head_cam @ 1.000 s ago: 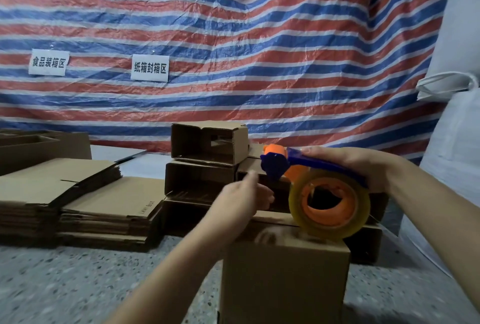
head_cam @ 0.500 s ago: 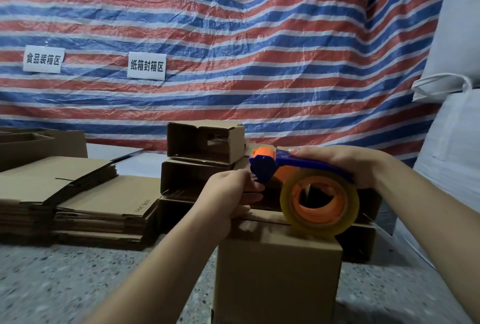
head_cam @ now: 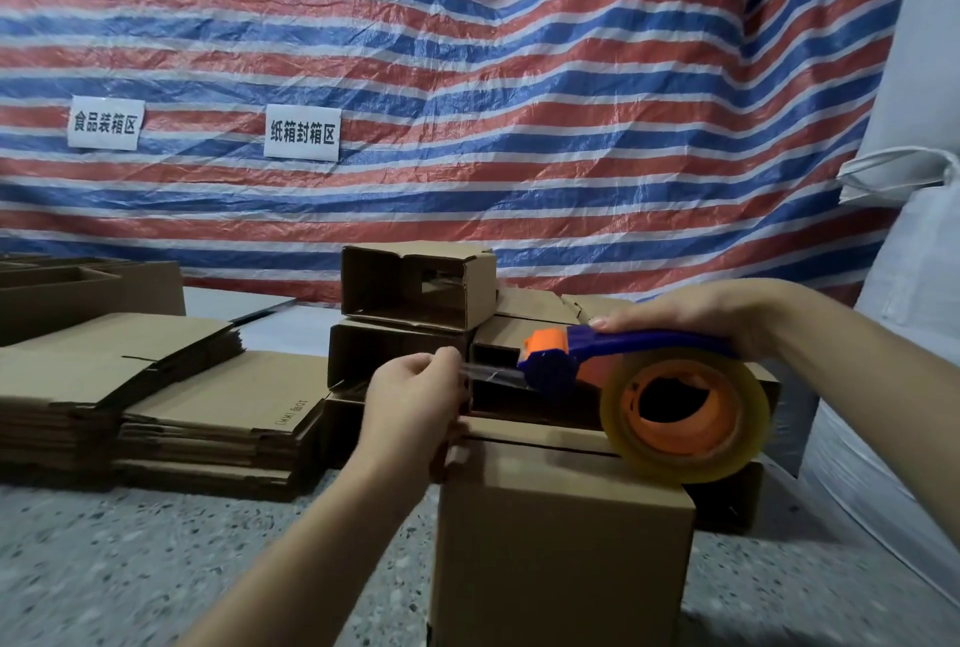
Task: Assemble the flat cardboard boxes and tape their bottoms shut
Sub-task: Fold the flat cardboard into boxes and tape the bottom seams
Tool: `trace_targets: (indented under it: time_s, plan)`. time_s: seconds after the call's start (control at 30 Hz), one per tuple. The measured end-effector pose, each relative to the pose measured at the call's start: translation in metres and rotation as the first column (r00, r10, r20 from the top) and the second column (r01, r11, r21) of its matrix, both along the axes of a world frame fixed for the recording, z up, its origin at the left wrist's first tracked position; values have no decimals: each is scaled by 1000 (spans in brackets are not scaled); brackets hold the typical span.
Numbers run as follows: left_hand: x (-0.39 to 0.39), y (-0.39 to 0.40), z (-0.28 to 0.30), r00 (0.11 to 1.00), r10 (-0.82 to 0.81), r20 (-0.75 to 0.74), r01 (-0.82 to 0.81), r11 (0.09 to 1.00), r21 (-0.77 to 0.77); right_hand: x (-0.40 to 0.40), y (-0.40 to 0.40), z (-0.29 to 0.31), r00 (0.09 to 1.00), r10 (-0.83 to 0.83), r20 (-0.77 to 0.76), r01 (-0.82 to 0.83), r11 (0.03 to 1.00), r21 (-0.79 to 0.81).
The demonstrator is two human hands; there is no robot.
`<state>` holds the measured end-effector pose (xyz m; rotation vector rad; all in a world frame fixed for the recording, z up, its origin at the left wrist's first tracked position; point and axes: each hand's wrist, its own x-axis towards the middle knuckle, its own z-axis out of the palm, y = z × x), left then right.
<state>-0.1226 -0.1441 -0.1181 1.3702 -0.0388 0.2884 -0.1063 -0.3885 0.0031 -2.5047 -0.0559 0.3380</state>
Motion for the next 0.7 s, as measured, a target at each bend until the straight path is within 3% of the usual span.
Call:
trace_targets:
  time_s: [0.07, 0.17, 0.43, 0.7]
  plan:
    - [-4, 13, -8, 999, 21, 36, -28, 981, 192, 2, 7, 2, 1000, 8, -1, -8, 999, -45]
    - [-6, 23, -20, 998, 60, 37, -68, 956, 285, 4, 22, 6, 1000, 6, -25, -9, 994, -113]
    - [-1, 27, -47, 991, 2, -135, 21, 986, 168, 7, 52, 10, 997, 36, -63, -52, 961, -273]
    - [3, 26, -59, 982, -71, -177, 86, 993, 81, 9, 60, 10, 997, 23, -75, -45, 951, -305]
